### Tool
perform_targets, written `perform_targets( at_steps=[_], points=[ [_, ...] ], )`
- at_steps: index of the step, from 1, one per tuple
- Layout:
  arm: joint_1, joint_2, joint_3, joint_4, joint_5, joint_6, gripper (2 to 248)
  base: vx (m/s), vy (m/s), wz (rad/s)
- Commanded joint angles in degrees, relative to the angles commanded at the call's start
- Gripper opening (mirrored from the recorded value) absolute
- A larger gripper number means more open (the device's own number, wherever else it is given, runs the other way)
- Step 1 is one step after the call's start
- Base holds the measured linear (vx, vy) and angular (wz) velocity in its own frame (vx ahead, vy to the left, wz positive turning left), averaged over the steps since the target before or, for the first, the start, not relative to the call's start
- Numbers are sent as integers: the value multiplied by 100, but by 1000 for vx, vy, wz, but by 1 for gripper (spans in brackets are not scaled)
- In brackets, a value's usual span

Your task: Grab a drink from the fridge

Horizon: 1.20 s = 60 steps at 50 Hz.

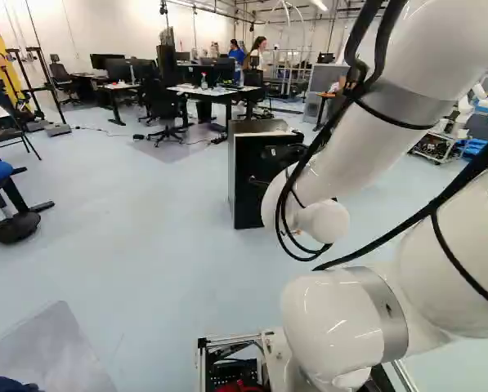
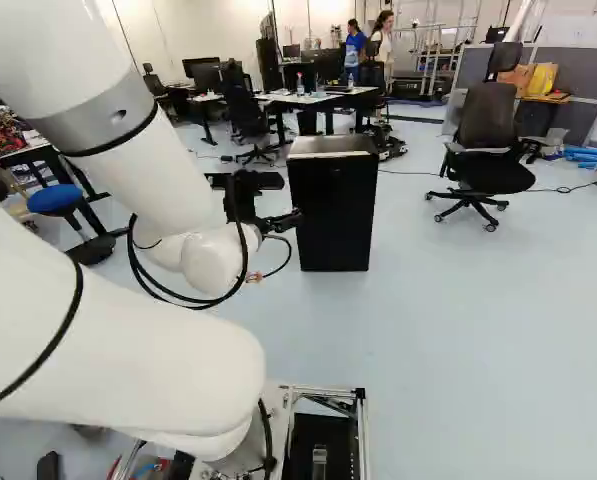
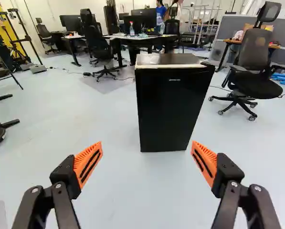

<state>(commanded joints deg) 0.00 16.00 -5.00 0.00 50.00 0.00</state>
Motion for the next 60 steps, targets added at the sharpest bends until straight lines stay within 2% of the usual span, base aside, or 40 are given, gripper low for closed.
perform_targets(
  at_steps=[25, 60],
  points=[
    [0, 0, 0, 0, 0, 0, 247, 81, 10, 1],
    [0, 0, 0, 0, 0, 0, 247, 140, 5, -9]
  ],
)
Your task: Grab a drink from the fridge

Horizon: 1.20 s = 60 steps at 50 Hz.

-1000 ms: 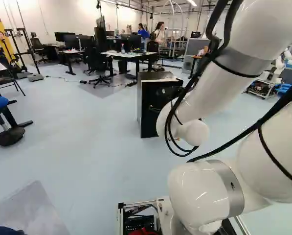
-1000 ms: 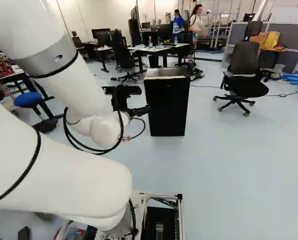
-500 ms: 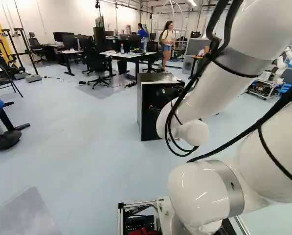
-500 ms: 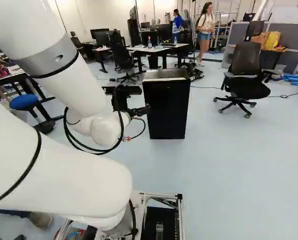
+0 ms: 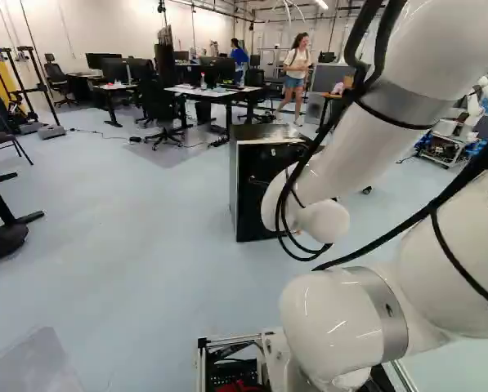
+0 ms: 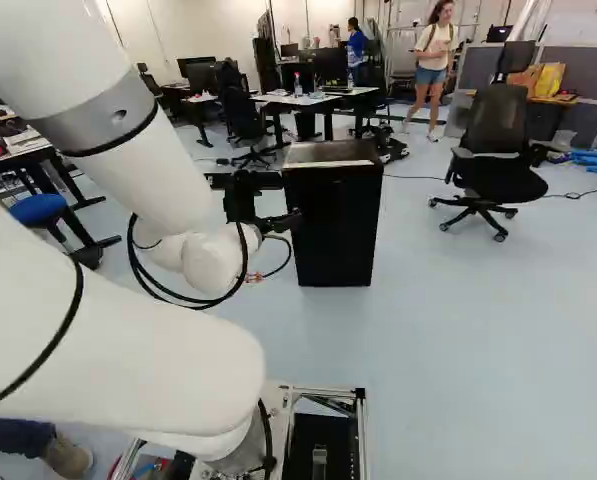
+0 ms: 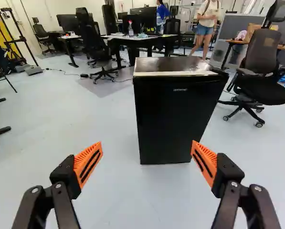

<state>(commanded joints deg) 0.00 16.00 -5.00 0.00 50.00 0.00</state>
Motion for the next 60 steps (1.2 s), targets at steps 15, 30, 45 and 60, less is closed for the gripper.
perform_targets(
  at_steps=[15, 30, 45, 60],
  points=[
    [0, 0, 0, 0, 0, 0, 247, 126, 3, -10],
    [0, 0, 0, 0, 0, 0, 247, 99, 2, -6],
    [0, 0, 0, 0, 0, 0, 247, 77, 1, -6],
    [0, 0, 0, 0, 0, 0, 247, 48, 1, -3]
  ],
)
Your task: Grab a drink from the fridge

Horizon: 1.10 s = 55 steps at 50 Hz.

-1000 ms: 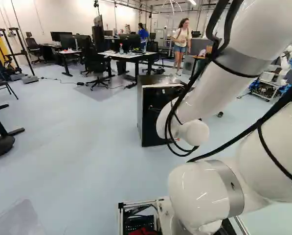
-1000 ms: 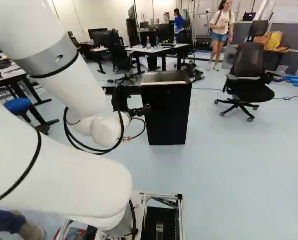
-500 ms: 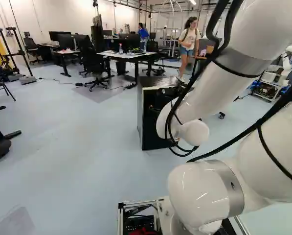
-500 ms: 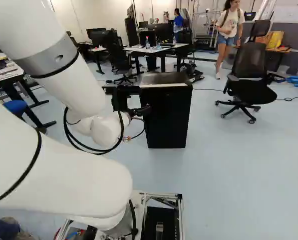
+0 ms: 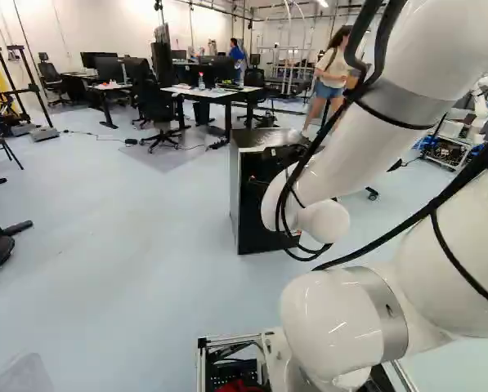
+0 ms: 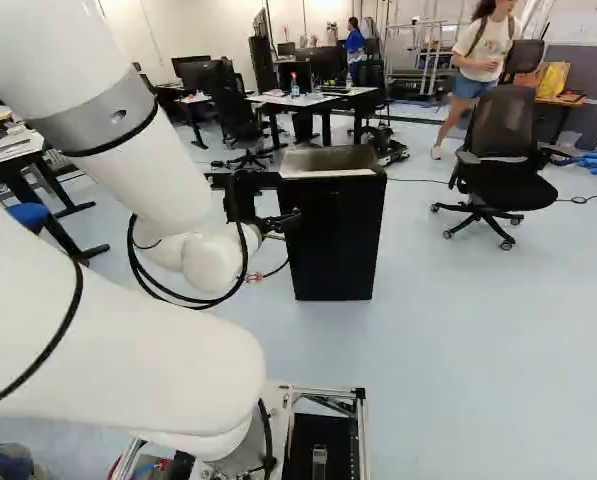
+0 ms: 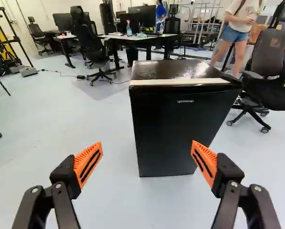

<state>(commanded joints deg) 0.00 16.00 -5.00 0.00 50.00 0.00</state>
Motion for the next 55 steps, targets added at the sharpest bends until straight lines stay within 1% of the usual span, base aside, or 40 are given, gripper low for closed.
perform_targets(
  at_steps=[55],
  points=[
    [0, 0, 0, 0, 0, 0, 247, 29, 1, -2]
  ],
)
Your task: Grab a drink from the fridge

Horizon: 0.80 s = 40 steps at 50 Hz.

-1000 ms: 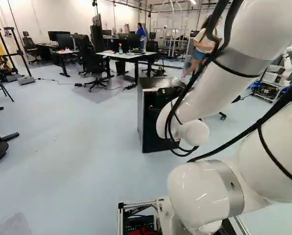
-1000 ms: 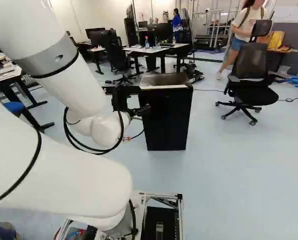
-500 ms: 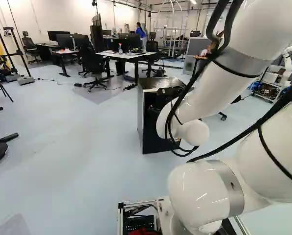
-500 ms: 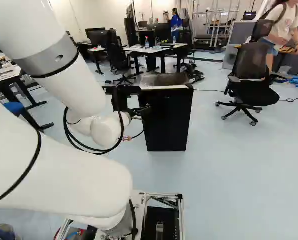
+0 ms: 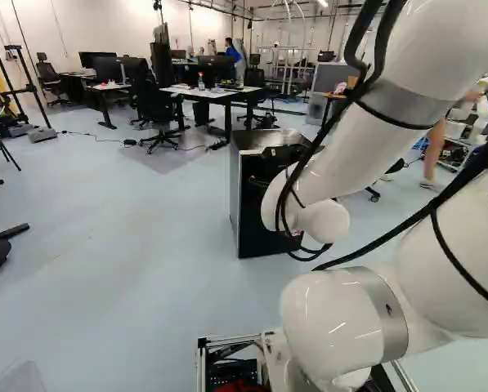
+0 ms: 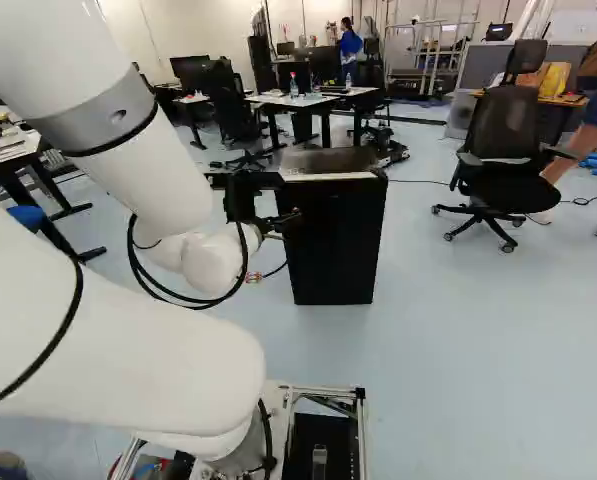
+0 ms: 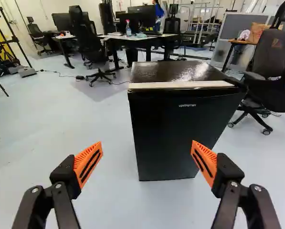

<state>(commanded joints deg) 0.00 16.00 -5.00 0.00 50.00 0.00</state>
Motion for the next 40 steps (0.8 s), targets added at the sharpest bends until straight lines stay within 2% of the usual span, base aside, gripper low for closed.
perform_targets(
  at_steps=[40],
  points=[
    [0, 0, 0, 0, 0, 0, 247, 54, 14, -10]
  ],
)
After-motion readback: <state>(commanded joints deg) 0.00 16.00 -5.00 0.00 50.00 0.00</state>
